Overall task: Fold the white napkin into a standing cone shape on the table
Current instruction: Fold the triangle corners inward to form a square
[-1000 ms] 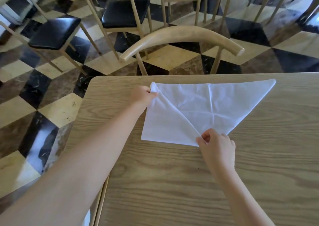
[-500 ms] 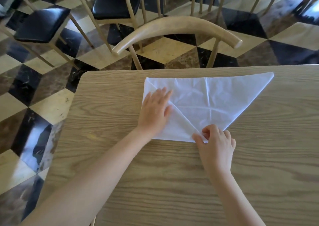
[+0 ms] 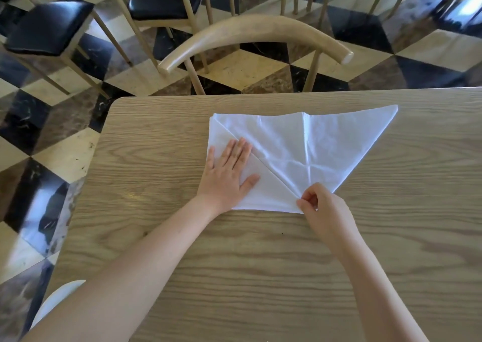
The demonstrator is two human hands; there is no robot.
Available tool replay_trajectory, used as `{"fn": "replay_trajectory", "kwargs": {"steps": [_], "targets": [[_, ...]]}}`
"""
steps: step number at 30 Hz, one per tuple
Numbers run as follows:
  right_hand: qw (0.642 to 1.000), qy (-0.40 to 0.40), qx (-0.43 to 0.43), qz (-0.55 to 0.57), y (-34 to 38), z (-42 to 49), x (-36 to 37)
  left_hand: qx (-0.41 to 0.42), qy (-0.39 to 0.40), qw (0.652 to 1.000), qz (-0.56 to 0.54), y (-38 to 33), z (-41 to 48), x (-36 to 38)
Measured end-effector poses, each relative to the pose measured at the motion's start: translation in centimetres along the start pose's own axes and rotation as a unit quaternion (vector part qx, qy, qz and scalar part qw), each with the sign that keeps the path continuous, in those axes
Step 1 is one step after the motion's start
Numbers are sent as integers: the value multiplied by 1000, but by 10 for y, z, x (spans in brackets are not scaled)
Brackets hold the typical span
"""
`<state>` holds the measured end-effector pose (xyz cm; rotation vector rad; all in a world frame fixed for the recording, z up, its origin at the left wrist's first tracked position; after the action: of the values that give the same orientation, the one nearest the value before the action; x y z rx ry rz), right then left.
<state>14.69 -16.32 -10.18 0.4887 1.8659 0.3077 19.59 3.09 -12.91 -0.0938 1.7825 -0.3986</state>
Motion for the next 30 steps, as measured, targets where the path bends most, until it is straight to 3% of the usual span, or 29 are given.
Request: {"fn": "replay_trajectory", "kwargs": {"steps": [7, 10, 13, 16, 18, 22, 25, 27, 30], "targets": [[1000, 1, -1, -30, -23, -40, 3, -19, -39, 999, -19, -14, -52, 19], [997, -42, -17, -68, -26, -53, 4, -37, -53, 997, -34, -15, -70, 20], [993, -91, -22, -76, -26, -60, 1, -81, -89, 985, -121, -13, -81, 10], [992, -121, -5, -40, -34, -61, -7, -154, -228, 931, -241, -3, -97, -21], [991, -133, 15, -18, -43, -59, -14, -220, -252, 892, -304, 13, -102, -25], [987, -156, -5, -32, -39, -53, -20, -329, -195, 818, -430, 44, -98, -16], [988, -153, 5, -30, -38, -48, -17, -353, -131, 752, -542, 45, -95, -11], [986, -162, 37, -3, -47, -50, -18, -340, -119, 745, -562, 41, -100, -16], [979, -181, 78, 56, -59, -51, -27, -346, -126, 762, -532, 44, -127, -18]]}}
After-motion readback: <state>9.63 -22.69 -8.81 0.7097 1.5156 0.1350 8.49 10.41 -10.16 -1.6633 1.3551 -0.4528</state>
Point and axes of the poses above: each hand's wrist, its own z-axis towards the middle knuckle, its own x-axis out of the palm, y = z × x, the point moved 9 cm from there along z, towards the middle knuckle, and after that the axes turned 15 degrees about -z, right-handed, at the moved point
